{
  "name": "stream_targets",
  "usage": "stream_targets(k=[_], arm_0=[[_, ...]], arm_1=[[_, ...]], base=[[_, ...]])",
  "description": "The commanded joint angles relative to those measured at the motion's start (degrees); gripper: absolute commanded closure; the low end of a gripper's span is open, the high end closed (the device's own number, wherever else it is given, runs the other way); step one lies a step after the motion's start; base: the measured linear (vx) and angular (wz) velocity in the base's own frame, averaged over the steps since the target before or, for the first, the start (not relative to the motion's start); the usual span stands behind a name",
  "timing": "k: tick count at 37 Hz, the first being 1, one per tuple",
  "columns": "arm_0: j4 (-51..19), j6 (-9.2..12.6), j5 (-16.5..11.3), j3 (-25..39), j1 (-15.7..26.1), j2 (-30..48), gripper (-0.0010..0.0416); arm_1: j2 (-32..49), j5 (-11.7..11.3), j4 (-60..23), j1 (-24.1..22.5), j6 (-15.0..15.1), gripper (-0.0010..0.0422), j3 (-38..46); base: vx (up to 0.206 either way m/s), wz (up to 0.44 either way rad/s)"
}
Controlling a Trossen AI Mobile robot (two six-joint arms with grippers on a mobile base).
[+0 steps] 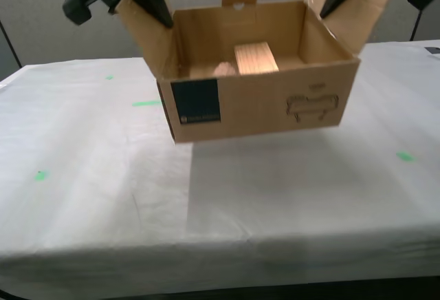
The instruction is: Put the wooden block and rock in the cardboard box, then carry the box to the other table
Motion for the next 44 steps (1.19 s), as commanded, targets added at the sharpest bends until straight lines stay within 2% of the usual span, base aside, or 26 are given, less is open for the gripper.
stream_targets(k=[1, 7, 11, 17, 23, 27, 29, 39, 42, 44], arm_0=[[0.26, 0.07, -1.27, 3.82, 0.04, 3.78, 0.0406], [-0.37, -0.85, -1.14, 9.01, 0.07, 10.16, 0.0406], [-1.16, -1.55, 1.18, 12.02, -0.07, 13.29, 0.0406], [-1.62, -2.58, 1.66, 15.91, -0.07, 16.87, 0.0406], [-1.68, -2.56, 2.27, 19.63, -0.09, 20.83, 0.0406], [-1.86, -2.56, 2.75, 22.12, -0.07, 23.43, 0.0406], [-2.73, -2.60, 2.75, 23.78, -0.07, 24.98, 0.0406], [-7.08, -4.59, 2.82, 32.59, -1.25, 33.14, 0.0406], [-7.06, -5.11, 3.06, 34.36, -1.42, 34.73, 0.0406], [-6.97, -5.16, 4.31, 35.41, -1.49, 35.69, 0.0406]], arm_1=[[3.41, 1.70, 0.33, 0.17, 0.02, 0.0413, 3.34], [10.45, 1.31, -3.17, 0.63, 1.97, 0.0413, 9.90], [13.07, 1.16, -4.13, 1.77, 3.87, 0.0413, 12.83], [15.80, -1.49, -3.91, 5.55, 6.12, 0.0413, 15.17], [20.02, -0.94, -4.11, 9.84, 7.13, 0.0413, 19.39], [23.56, 2.16, -4.79, 10.32, 8.20, 0.0413, 23.17], [25.40, 3.02, -5.33, 10.32, 8.28, 0.0413, 25.09], [30.99, 2.95, -5.99, 10.34, 8.26, 0.0413, 29.18], [31.04, 1.29, -6.10, 10.49, 8.57, 0.0413, 29.14], [31.04, -1.81, -5.25, 10.64, 8.87, 0.0413, 29.14]], base=[[-0.016, -0.002], [-0.005, 0.003], [0.000, 0.000], [0.000, 0.000], [0.000, 0.000], [0.000, 0.000], [0.000, 0.000], [0.000, 0.000], [0.000, 0.000], [0.000, 0.000]])
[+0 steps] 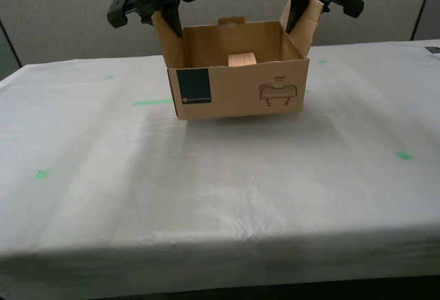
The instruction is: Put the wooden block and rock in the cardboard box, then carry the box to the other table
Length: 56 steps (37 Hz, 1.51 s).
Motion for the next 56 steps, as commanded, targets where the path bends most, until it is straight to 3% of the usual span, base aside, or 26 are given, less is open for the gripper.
stream_targets(k=[1, 3, 10, 15, 48, 52, 56], arm_0=[[0.66, -0.24, 0.87, 2.12, -0.09, 1.75, 0.0406], [0.57, -0.22, 2.47, 3.37, -0.33, 3.04, 0.0406], [-0.26, -0.28, 2.64, 6.21, -0.72, 6.19, 0.0406], [-0.13, -0.28, 2.64, 6.32, -0.70, 6.23, 0.0406], [0.22, -0.63, 2.64, 6.21, -0.68, 6.08, 0.0406], [0.52, -2.27, 3.10, 6.21, -0.68, 6.05, 0.0405], [0.46, -2.36, 3.28, 6.21, -0.68, 6.05, 0.0405]], arm_1=[[-0.11, -3.54, 2.08, 0.17, 0.70, 0.0413, 0.17], [-0.11, -4.94, 2.54, 0.66, 0.66, 0.0413, 0.46], [-0.11, -4.42, 2.34, 2.73, 0.70, 0.0413, 0.81], [-0.11, -2.80, 2.29, 2.80, 0.66, 0.0413, 0.59], [2.64, -2.49, 2.16, 2.67, 0.07, 0.0412, 0.59], [2.64, -2.49, 2.10, 2.67, 0.26, 0.0412, 0.59], [2.64, -2.49, 1.99, 2.67, 0.42, 0.0405, 0.59]], base=[[0.000, 0.000], [0.000, 0.000], [0.000, 0.000], [0.000, 0.000], [0.000, 0.000], [0.000, 0.000], [0.000, 0.000]])
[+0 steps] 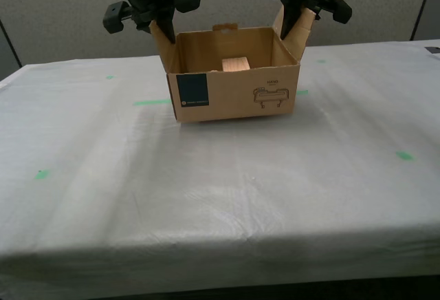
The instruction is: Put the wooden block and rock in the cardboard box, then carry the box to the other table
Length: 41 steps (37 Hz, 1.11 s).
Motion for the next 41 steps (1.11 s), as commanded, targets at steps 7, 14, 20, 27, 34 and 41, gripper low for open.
stream_targets(k=[7, 14, 20, 27, 34, 41], arm_0=[[0.22, -0.07, 0.17, 0.00, 0.04, -0.13, 0.0405], [0.24, -0.04, 0.20, -0.02, 0.04, -0.13, 0.0405], [0.26, -0.74, 3.10, -0.02, 0.04, -0.13, 0.0400], [0.28, -0.46, 3.21, -0.02, 0.04, -0.13, 0.0332], [0.17, -0.13, 3.19, -0.02, 0.07, -0.13, 0.0219], [-0.37, 0.02, 3.19, -0.02, 0.07, -0.13, 0.0088]], arm_1=[[-0.04, 0.48, 0.04, -0.11, 0.28, 0.0367, 0.07], [-0.04, 0.48, 0.04, -0.13, 0.28, 0.0337, 0.07], [-0.04, 0.48, 0.04, -0.13, 0.26, 0.0323, 0.07], [-0.04, 0.48, 0.04, -0.20, 0.20, 0.0311, 0.07], [-0.04, 0.48, -0.04, -0.20, -0.35, 0.0295, 0.07], [-0.04, 0.35, -0.87, -0.22, -0.33, 0.0265, 0.07]], base=[[0.000, 0.000], [0.000, 0.000], [0.000, 0.000], [0.000, 0.000], [0.000, 0.000], [0.000, 0.000]])
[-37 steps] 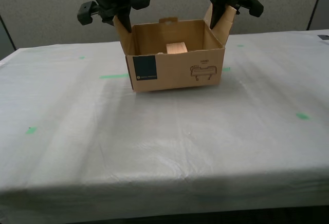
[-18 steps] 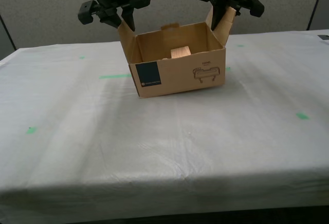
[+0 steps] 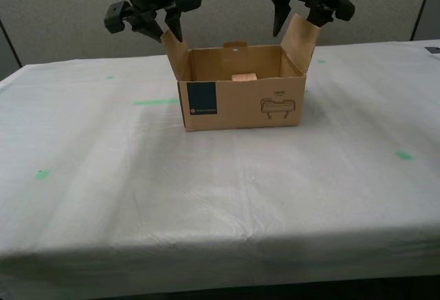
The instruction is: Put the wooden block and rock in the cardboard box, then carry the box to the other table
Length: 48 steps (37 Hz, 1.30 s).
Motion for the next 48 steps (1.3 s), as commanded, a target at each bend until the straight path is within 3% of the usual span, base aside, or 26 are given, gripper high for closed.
stream_targets(k=[1, 6, 15, 24, 31, 48], arm_0=[[-0.20, 0.20, 0.02, 0.04, 0.02, -0.04, 0.0071], [-0.31, 0.22, 0.02, 0.04, 0.04, -0.04, -0.0004], [-0.44, 0.22, 0.04, 0.04, 0.07, -0.04, 0.0059], [-1.57, 0.20, 0.04, 0.04, 0.07, -0.04, 0.0040], [-2.56, 0.13, 0.07, 0.04, 0.07, -0.37, 0.0003], [-6.14, -1.16, 2.27, 0.04, 0.07, -5.05, 0.0012]], arm_1=[[-0.02, -0.02, -0.46, -0.04, -0.13, 0.0260, 0.00], [-0.02, -0.17, -0.90, -0.04, -0.11, 0.0230, 0.00], [-0.02, -0.17, -1.84, -0.04, -0.09, 0.0160, 0.00], [-0.39, -0.17, -1.90, -0.11, 0.61, 0.0100, 0.00], [-1.68, -0.17, -2.08, -0.15, 0.90, 0.0095, 0.00], [-6.84, -0.20, -5.16, -0.28, 2.03, 0.0094, 0.00]], base=[[0.000, 0.000], [0.000, 0.000], [0.000, 0.000], [0.000, 0.000], [0.000, 0.000], [0.000, 0.000]])
